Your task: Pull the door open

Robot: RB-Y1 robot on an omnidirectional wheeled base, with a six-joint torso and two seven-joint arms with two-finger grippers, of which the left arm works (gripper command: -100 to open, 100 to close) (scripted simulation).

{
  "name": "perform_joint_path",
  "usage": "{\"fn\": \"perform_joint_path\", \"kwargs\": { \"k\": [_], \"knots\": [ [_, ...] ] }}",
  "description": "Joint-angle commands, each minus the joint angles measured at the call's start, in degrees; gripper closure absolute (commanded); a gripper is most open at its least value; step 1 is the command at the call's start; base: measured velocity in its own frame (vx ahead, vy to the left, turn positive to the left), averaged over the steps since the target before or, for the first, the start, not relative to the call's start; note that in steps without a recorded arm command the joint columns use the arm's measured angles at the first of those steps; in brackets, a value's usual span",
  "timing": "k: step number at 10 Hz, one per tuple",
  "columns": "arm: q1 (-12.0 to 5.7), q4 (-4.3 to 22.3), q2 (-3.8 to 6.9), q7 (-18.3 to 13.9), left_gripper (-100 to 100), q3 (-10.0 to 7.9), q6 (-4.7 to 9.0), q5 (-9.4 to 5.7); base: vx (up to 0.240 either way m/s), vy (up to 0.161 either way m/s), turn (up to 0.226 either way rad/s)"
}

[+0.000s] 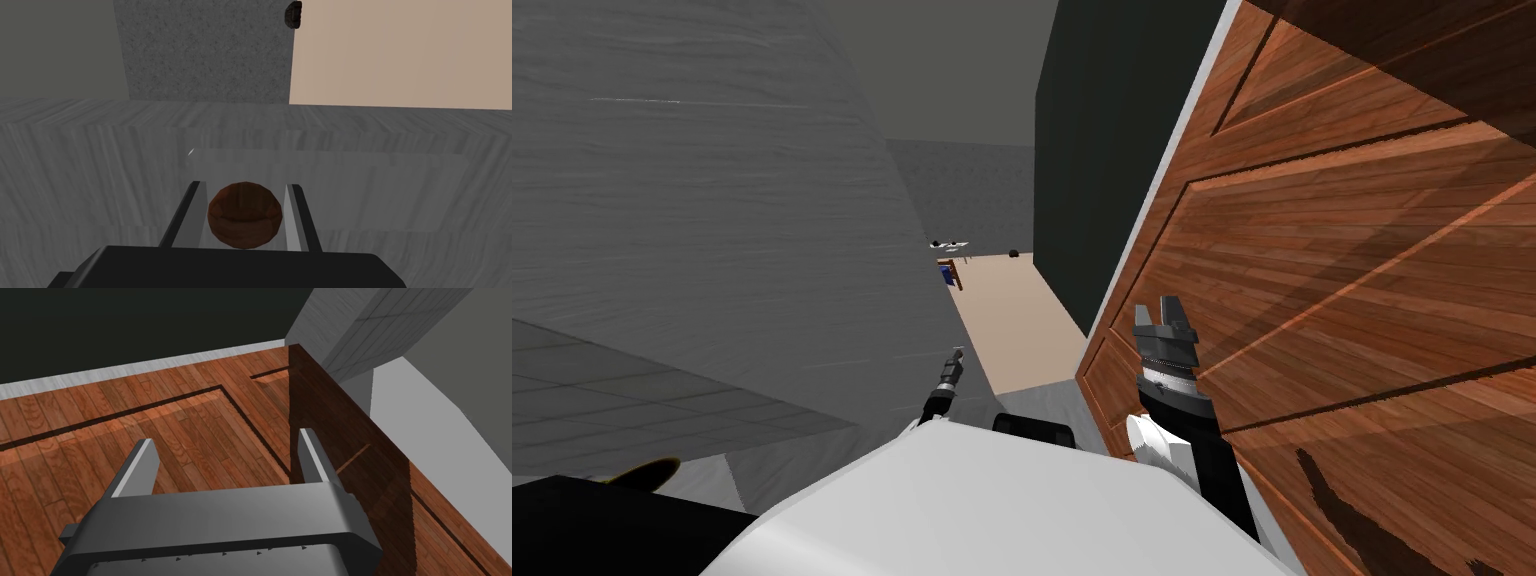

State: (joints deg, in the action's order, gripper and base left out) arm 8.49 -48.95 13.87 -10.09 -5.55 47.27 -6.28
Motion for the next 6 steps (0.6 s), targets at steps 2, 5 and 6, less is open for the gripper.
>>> {"fn": "perform_joint_path", "kwargs": {
  "k": [2,5,6],
  "knots": [
    [1.13,-0.02,1.45,-1.98,100,1.34,1.07,0.61,-0.203,0.014,-0.115],
    [2.35,-0.48,2.99,-4.06,100,2.91,2.10,1.33,-0.237,0.041,-0.147],
    [2.13,-0.44,2.66,-3.63,100,2.73,1.78,1.25,-0.110,0.019,-0.029]
  ]
}}
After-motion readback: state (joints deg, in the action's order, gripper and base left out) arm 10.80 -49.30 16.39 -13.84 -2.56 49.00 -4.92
